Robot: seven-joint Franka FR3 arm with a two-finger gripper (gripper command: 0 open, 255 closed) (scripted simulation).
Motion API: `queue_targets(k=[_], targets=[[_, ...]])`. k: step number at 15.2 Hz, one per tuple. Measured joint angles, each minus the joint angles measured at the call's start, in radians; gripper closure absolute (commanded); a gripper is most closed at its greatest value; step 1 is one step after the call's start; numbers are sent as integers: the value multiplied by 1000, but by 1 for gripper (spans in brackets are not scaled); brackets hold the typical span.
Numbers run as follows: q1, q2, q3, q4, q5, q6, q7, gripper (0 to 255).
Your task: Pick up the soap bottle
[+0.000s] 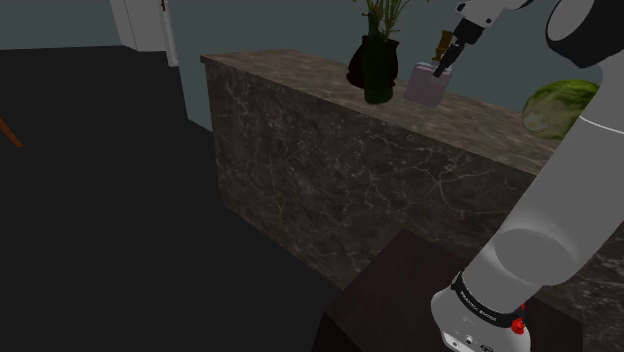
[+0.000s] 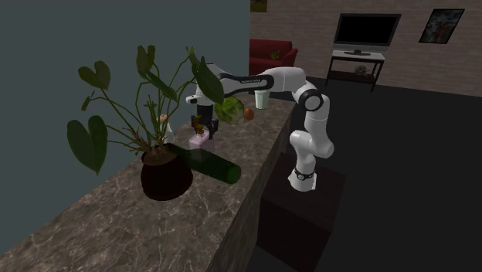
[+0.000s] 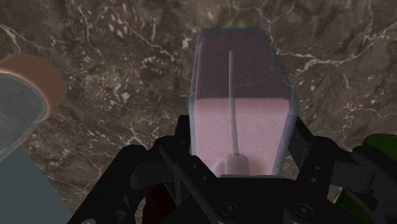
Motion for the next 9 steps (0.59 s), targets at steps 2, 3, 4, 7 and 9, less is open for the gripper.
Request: queue_targets(k=[2,3,4,7,9], targets=[[0,0,0,0,0,1,0,255],[0,0,0,-1,0,1,0,255],[1,-1,0,-2,-1,2,1,255],[0,0,0,5,-1,-4,3,255],[-1,4,-1,29,0,-28,6,255]])
